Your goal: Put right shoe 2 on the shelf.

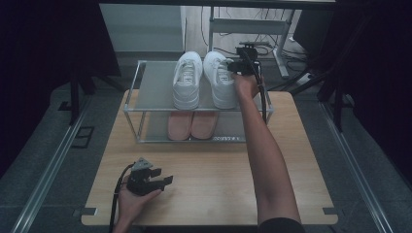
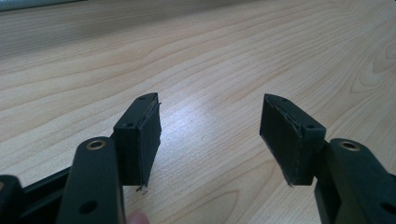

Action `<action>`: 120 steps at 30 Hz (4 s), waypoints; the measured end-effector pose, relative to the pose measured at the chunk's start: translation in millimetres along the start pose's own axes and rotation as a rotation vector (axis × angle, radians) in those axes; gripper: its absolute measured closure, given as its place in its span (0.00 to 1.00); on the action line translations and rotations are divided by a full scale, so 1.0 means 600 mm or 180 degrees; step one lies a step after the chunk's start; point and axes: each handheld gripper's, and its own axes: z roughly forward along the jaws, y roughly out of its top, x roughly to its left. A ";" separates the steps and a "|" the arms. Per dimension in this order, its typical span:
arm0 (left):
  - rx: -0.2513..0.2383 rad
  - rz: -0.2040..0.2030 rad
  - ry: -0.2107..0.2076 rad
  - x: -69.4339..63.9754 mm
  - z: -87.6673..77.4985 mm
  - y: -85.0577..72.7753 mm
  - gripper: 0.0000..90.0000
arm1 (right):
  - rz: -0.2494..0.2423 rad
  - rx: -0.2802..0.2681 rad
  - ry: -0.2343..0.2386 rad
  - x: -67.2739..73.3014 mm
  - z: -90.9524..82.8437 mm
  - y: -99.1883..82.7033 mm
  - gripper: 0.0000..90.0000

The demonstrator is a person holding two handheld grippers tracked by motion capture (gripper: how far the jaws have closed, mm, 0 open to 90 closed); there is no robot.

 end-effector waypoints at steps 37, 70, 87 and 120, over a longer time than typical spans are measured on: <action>0.0039 0.0080 -0.0006 -0.015 0.007 0.001 0.43 | -0.0543 -0.0409 0.0809 -0.049 -0.148 -0.076 1.00; 0.0073 0.0100 -0.0004 -0.017 0.009 0.001 0.43 | -0.0705 -0.0186 0.0859 -0.066 -0.121 -0.169 1.00; 0.0068 0.0112 -0.0004 -0.019 0.010 0.001 0.43 | -0.0674 -0.0221 0.0930 -0.049 -0.119 -0.172 1.00; 0.0060 0.0086 -0.0003 -0.016 0.009 0.001 0.43 | -0.0734 -0.0217 0.1129 0.000 -0.103 -0.180 1.00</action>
